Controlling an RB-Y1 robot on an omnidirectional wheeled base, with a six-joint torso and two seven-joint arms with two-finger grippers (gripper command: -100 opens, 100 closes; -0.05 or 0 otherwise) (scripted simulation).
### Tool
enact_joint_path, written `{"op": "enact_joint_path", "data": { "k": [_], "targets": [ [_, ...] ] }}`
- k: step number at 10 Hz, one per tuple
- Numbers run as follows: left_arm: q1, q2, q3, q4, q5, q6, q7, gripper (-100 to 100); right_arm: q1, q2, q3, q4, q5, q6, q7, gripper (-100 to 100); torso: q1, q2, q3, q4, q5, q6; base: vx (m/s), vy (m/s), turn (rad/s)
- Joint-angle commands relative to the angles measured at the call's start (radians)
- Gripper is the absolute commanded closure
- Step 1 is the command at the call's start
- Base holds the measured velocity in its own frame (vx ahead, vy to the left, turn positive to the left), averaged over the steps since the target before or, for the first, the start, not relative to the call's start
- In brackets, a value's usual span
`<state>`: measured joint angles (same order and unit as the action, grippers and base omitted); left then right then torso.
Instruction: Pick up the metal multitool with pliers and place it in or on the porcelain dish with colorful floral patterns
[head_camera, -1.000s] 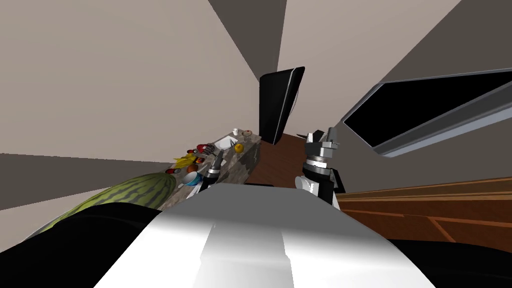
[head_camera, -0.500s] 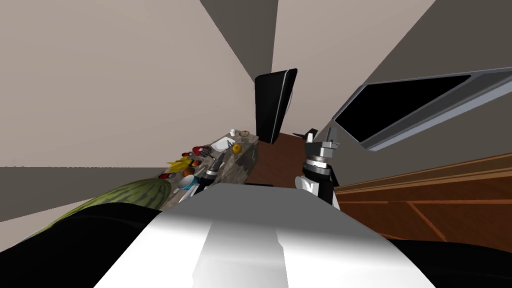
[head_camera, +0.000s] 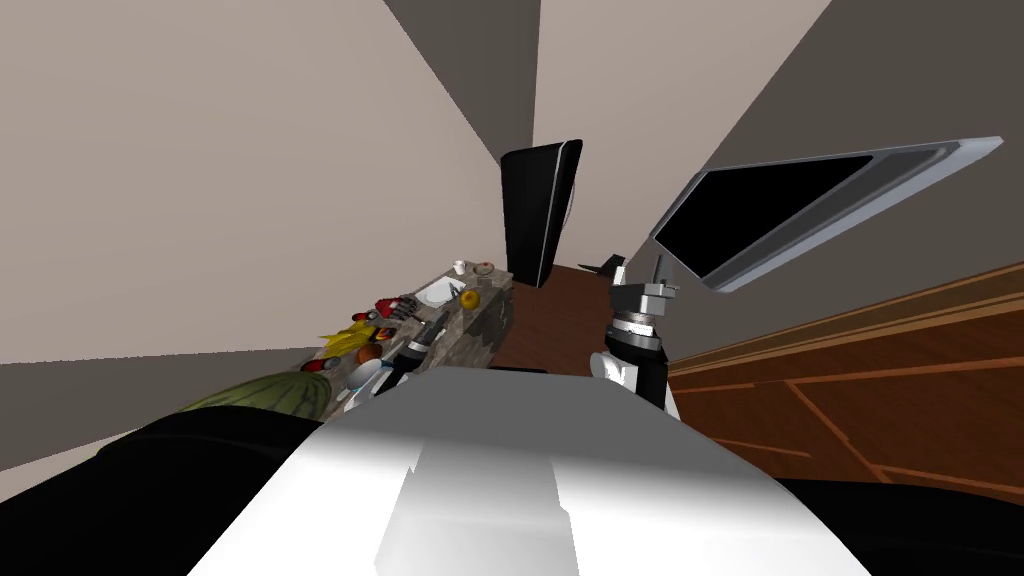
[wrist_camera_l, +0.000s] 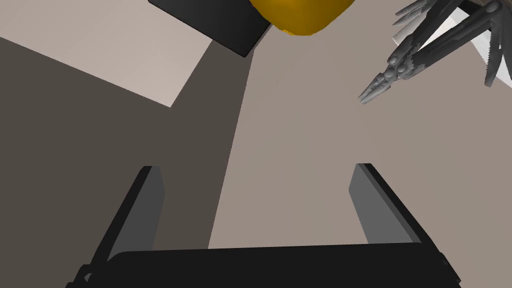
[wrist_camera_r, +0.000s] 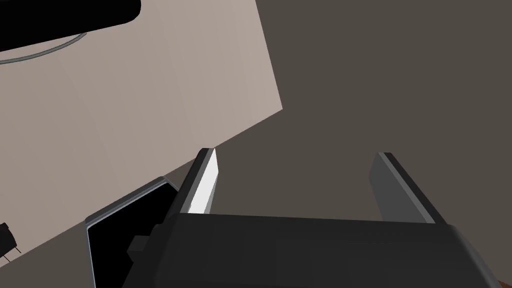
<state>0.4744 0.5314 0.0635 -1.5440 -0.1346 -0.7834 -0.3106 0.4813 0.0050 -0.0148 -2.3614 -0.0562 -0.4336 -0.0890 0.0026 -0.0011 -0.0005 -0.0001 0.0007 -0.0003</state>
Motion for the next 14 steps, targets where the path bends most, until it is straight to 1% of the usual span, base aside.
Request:
{"op": "enact_joint_path", "data": {
  "k": [1,2,3,5,7,10,14],
  "targets": [
    [-0.008,0.035,0.006,0.05,-0.018,-0.002,-0.008,-100,0.0,0.0,0.0,0.0,0.0,0.0,0.0,0,0.0,0.0,0.0,0.0,0.0,0.0,0.011,0.02,-0.114],
    [-0.019,0.063,0.01,0.078,-0.034,-0.004,-0.016,-100,0.0,0.0,0.0,0.0,0.0,0.0,0.0,0,0.0,0.0,0.0,0.0,0.0,0.0,0.007,0.027,-0.178],
    [-0.019,0.063,0.01,0.09,-0.034,-0.004,-0.016,-100,0.0,0.0,0.0,0.0,0.0,0.0,0.0,0,0.0,0.0,0.0,0.0,0.0,0.0,0.006,0.032,-0.077],
    [-0.04,0.115,0.016,0.152,-0.065,-0.007,-0.031,-100,0.0,0.0,0.0,0.0,0.0,0.0,0.0,0,0.0,0.0,0.0,0.0,0.0,0.0,0.014,0.035,-0.146],
    [-0.061,0.164,0.021,0.23,-0.095,-0.007,-0.044,-100,0.0,0.0,0.0,0.0,0.0,0.0,0.0,0,0.003,-0.001,-0.001,0.0,0.001,0.001,0.015,0.049,-0.189],
    [-0.094,0.228,0.027,0.318,-0.137,-0.001,-0.06,-100,0.0,0.0,0.0,0.0,0.0,0.0,0.0,0,0.005,-0.002,-0.001,0.0,0.001,0.0,0.013,0.048,-0.168],
    [-0.138,0.295,0.029,0.405,-0.185,0.014,-0.074,-100,0.0,0.0,0.0,0.0,0.0,0.0,0.0,0,0.004,-0.002,-0.001,0.0,0.001,0.0,0.012,0.032,-0.159]
  ]
}}
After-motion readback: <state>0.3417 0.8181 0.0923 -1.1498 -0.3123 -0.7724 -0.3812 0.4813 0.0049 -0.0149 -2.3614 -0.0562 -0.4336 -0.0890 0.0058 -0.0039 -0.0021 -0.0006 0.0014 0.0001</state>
